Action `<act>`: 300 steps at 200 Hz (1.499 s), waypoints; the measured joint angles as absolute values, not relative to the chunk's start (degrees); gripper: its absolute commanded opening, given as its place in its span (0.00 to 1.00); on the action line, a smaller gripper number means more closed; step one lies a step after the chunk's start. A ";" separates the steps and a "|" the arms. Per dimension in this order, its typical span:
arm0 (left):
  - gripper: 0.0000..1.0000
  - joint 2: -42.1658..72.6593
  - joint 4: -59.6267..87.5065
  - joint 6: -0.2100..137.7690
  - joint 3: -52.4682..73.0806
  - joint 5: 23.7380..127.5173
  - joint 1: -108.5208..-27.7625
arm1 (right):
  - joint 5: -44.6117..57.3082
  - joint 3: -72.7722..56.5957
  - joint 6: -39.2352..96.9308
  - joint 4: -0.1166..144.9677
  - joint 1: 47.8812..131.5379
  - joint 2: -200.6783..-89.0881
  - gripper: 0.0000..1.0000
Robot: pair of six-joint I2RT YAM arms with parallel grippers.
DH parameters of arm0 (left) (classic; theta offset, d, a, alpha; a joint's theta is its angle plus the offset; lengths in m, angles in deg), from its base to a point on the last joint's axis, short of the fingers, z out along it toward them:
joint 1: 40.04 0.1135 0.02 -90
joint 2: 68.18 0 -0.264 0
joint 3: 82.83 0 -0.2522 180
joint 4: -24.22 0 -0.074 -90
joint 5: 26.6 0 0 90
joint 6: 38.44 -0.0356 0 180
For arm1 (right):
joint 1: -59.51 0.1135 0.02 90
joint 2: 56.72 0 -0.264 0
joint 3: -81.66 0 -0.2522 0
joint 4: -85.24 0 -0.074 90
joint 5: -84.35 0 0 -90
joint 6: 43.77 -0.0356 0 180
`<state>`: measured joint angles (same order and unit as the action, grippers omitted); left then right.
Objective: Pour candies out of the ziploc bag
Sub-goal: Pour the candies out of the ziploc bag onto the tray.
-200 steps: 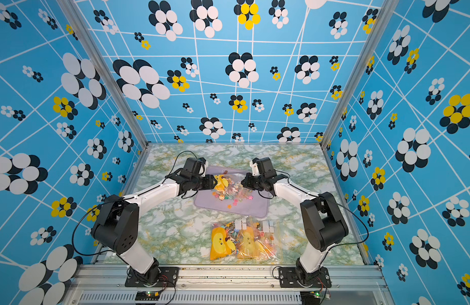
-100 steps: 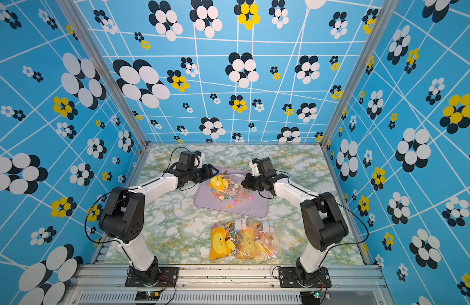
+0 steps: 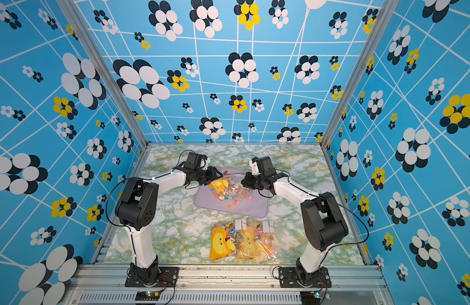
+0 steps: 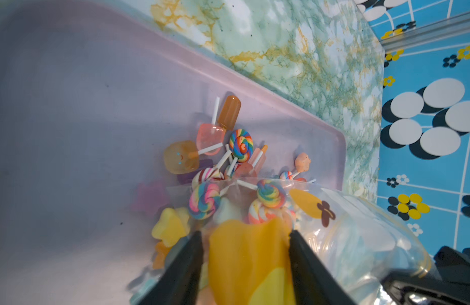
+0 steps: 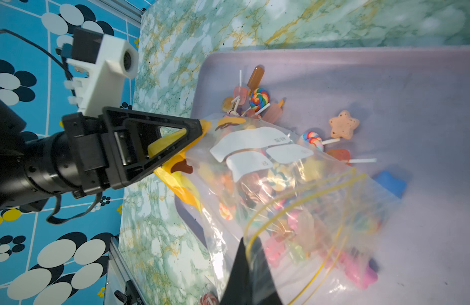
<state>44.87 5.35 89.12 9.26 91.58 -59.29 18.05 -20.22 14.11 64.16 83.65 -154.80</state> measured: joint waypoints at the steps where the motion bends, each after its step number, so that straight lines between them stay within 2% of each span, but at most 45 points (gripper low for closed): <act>1: 0.26 44.87 5.38 89.03 9.26 91.63 -59.31 | 18.05 -20.20 14.11 64.19 83.67 -154.80 0.04; 17: 0.17 44.87 5.29 89.27 9.06 91.95 -59.53 | 18.05 -20.09 14.11 64.19 84.06 -154.80 0.04; 80: 0.00 42.93 5.62 88.16 9.11 91.58 -59.86 | 18.05 -20.00 14.11 64.19 84.78 -154.80 0.04; 139: 0.00 33.33 6.38 83.24 9.20 88.11 -62.57 | 18.25 -20.00 14.07 64.86 84.89 -155.65 0.04; 218: 0.00 33.05 -0.33 75.57 5.90 81.88 -65.54 | 20.22 -20.00 12.12 69.37 85.27 -160.35 0.05; 300: 0.00 31.02 -3.63 73.30 4.61 79.41 -65.76 | 21.55 -19.22 10.57 72.64 85.72 -161.80 0.05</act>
<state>31.02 -3.63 73.30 4.61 79.41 -65.76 21.55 -19.22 10.57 72.64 85.72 -161.80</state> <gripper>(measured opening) 0.048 0.048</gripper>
